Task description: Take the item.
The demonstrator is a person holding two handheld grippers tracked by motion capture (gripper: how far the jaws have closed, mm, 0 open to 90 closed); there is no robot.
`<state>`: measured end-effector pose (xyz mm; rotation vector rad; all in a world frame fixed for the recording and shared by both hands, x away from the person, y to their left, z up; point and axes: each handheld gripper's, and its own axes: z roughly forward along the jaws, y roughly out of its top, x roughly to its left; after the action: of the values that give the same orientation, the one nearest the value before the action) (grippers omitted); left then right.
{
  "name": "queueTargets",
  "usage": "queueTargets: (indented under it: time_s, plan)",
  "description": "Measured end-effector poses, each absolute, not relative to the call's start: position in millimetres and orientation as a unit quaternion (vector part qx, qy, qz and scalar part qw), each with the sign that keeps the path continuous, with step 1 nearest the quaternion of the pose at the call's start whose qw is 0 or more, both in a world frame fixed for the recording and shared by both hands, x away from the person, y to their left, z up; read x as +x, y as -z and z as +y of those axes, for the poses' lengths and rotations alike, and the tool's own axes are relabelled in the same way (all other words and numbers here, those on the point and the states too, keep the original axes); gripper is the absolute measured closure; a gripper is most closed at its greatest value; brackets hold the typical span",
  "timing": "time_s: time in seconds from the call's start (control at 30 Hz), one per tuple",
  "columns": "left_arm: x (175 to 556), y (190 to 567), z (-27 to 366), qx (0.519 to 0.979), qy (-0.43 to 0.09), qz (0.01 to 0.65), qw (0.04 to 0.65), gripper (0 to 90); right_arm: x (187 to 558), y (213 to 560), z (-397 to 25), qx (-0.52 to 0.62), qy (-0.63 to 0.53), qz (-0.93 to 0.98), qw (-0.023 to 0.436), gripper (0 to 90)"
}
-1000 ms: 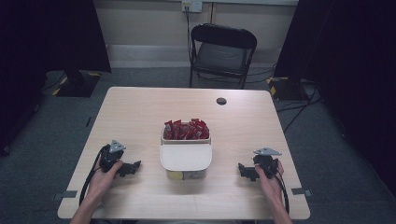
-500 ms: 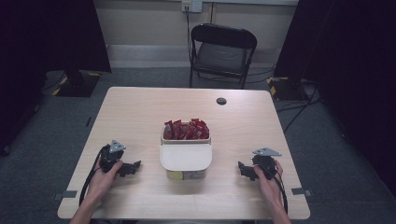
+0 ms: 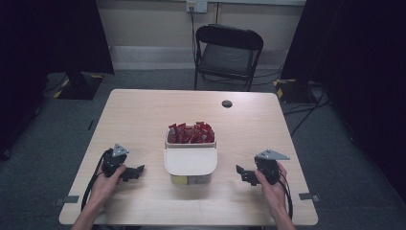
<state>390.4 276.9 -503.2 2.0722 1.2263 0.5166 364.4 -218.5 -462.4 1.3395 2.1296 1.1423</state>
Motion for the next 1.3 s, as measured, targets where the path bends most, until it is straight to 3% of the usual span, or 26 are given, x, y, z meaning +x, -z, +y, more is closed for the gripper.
queueTargets:
  time_s: [0.37, 0.47, 0.63, 1.3]
  plan:
    - [388.3, 503.0, 275.6, 0.788, -0.204, 0.48, 0.329, 0.4, 354.9, 444.4, -199.0, 0.43, -0.432, 0.77, 0.188, 14.2]
    - [388.3, 502.9, 275.6, 0.788, -0.204, 0.479, 0.329, 0.4, 352.2, 439.9, -189.5, 0.421, -0.446, 0.772, 0.168, 14.2]
    - [388.2, 502.9, 275.5, 0.788, -0.203, 0.48, 0.329, 0.4, 346.8, 442.4, -177.0, 0.412, -0.447, 0.781, 0.144, 14.2]
    - [388.1, 503.2, 275.2, 0.786, -0.203, 0.481, 0.331, 0.4, 344.5, 445.0, -149.5, 0.37, -0.462, 0.796, 0.126, 14.4]
